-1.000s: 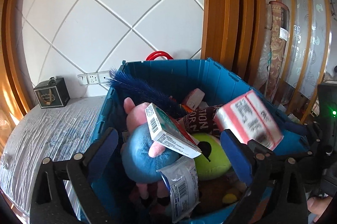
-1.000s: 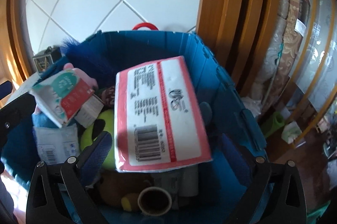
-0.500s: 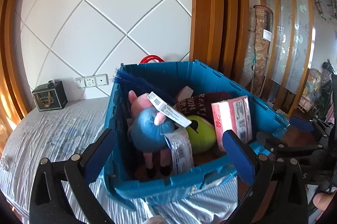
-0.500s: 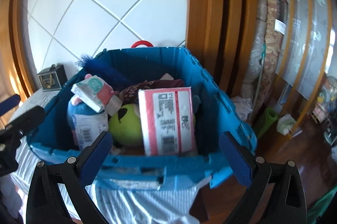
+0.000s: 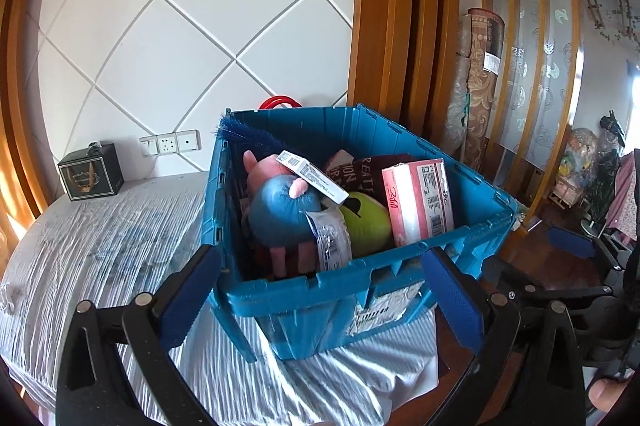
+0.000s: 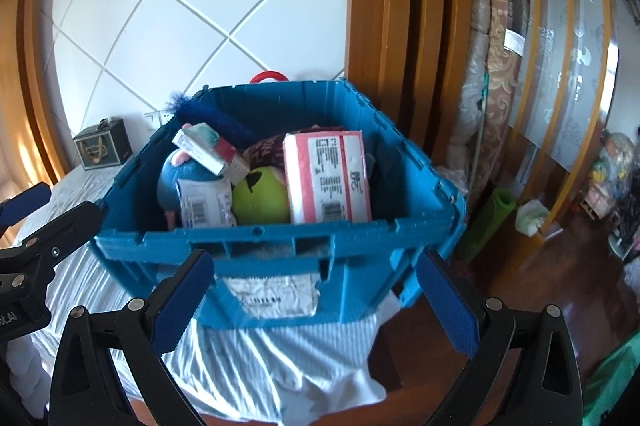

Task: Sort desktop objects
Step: 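Pull both tools back from the filled blue bin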

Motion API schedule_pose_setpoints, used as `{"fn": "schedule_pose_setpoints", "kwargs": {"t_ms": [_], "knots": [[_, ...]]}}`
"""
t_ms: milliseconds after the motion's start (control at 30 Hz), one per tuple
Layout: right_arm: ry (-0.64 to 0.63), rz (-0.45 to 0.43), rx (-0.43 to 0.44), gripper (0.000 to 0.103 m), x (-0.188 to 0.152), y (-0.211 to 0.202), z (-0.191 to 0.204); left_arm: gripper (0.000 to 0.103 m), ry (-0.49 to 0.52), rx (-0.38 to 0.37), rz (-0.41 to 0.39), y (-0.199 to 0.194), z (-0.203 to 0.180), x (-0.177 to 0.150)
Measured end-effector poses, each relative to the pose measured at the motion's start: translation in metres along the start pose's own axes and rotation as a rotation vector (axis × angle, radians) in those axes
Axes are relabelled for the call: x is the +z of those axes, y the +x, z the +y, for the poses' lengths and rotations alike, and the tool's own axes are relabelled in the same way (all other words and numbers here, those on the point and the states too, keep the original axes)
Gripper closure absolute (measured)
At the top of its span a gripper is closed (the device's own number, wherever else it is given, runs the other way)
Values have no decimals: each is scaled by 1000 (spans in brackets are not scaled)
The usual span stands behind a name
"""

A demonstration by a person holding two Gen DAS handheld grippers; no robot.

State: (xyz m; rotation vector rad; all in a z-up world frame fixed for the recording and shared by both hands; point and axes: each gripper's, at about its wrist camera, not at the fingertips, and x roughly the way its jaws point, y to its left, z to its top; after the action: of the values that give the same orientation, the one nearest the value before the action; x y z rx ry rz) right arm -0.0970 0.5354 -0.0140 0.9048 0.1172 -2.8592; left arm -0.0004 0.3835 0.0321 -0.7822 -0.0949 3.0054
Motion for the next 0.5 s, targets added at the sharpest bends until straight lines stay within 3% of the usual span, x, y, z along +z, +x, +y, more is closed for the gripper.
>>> {"fn": "schedule_pose_setpoints", "kwargs": {"t_ms": [500], "knots": [[10, -6, -15, 0, -14, -21, 10, 1, 6, -12, 10, -18, 3, -11]]}}
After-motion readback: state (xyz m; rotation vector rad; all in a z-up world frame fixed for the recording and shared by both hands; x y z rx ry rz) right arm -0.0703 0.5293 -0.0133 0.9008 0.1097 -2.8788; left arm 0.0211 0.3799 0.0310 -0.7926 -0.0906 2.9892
